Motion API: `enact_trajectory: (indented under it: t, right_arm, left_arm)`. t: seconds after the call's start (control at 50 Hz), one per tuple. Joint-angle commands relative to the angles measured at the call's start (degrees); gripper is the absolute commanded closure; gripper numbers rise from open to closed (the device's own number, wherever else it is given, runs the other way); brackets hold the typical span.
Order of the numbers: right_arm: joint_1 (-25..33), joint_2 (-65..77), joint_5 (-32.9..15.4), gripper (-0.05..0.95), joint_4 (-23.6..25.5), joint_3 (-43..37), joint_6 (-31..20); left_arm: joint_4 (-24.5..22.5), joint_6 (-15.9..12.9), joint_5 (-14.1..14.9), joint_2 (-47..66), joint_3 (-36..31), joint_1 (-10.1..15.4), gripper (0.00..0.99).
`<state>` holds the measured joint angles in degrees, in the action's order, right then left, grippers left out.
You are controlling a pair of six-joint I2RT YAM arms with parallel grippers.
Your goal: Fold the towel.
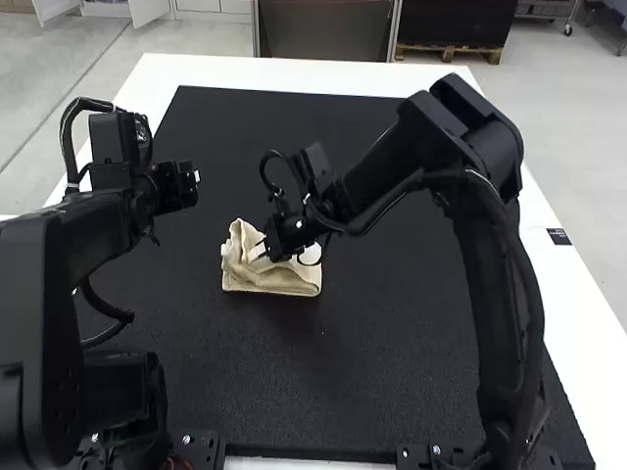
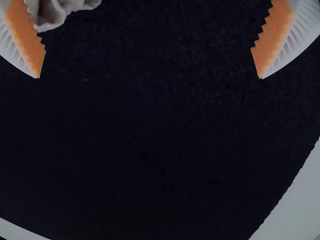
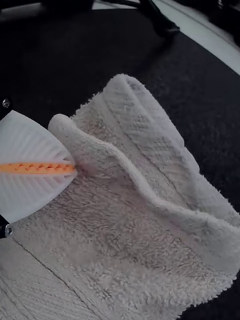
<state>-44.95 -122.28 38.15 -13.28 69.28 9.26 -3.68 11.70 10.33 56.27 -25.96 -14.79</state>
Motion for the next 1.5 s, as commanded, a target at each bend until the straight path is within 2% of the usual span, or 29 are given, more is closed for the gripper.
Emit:
enact_trajectory:
  t: [0.0, 0.78, 1.26, 1.48]
  right_arm:
    - [-0.9, -0.8, 0.8, 0.92, -0.8, 1.9, 1.0]
    - [-4.0, -6.4, 1.5, 0.92, -5.3, 6.5, 4.5]
    - [1.2, 1.5, 3.1, 0.92, -3.9, 5.8, 5.3]
    - [1.1, 0.1, 3.1, 0.92, -4.7, 3.9, 4.8]
  left_arm:
    - [-0.3, 0.6, -0.1, -0.8, -0.5, -0.3, 0.028]
    - [-0.5, 0.8, 0.0, -1.7, -0.6, -0.2, 0.028]
    - [-0.4, 1.1, 0.0, -2.2, -0.4, -0.2, 0.028]
    - [-0.5, 1.2, 0.1, -2.2, -0.3, -0.3, 0.028]
